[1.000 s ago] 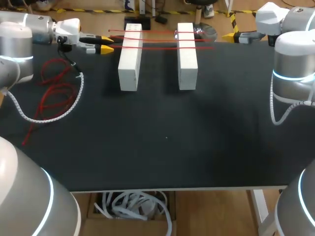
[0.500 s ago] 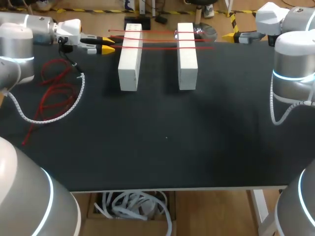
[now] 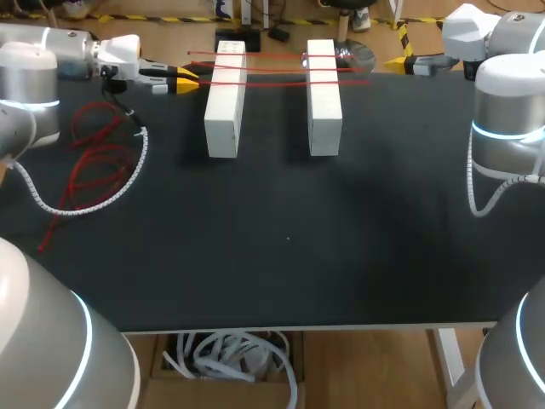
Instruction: Grab the tape and strap the tape.
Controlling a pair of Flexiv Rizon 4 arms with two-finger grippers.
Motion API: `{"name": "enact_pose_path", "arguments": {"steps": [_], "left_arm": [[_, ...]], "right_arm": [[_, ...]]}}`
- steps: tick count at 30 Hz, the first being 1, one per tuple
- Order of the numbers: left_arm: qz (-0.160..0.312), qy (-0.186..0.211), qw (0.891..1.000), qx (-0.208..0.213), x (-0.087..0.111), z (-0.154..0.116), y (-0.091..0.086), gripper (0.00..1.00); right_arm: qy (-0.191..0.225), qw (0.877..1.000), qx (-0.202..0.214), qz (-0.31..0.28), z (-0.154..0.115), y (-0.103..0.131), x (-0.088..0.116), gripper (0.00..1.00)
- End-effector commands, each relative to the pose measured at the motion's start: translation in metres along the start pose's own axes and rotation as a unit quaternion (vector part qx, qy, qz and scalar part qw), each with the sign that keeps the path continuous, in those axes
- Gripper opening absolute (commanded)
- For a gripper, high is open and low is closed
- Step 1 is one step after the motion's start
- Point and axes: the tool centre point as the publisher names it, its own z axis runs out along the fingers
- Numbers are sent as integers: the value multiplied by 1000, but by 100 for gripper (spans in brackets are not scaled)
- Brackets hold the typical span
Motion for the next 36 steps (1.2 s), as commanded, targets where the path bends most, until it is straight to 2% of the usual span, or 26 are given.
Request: {"name": "enact_pose_path", "arguments": {"steps": [1, 2, 4, 6, 13, 17, 24, 29, 32, 36], "left_arm": [[1, -2, 1000, 1, 2, 0, 0, 10], [2, -2, 1000, 1, 2, 0, 0, 5], [2, -1, 1000, 2, 2, 0, 0, 0], [-9, -2, 1000, 20, 1, -1, -2, 0], [0, 11, 1000, 21, 2, -1, -6, 0], [5, 22, 999, 27, 6, -1, -15, 0], [4, 31, 998, 59, 19, 5, -43, 0], [-5, 15, 995, 95, 23, 14, -69, 0], [13, -1, 993, 113, 28, 16, -86, 0], [28, 0, 990, 138, 35, 23, -112, 0]], "right_arm": [[0, 1000, 1, 0, 0, 0, 0, 100], [0, 1000, 1, 0, 0, 0, 0, 100], [0, 1000, 1, 0, 0, 0, 0, 100], [0, 1000, 1, 0, 0, 0, 0, 100], [0, 1000, 1, 0, 0, 0, 0, 100], [0, 1000, 1, 0, 0, 0, 0, 100], [0, 1000, 1, 0, 0, 0, 0, 100], [0, 1000, 1, 0, 0, 0, 0, 100], [0, 1000, 1, 0, 0, 0, 0, 100], [0, 1000, 1, 0, 0, 0, 0, 100]]}}
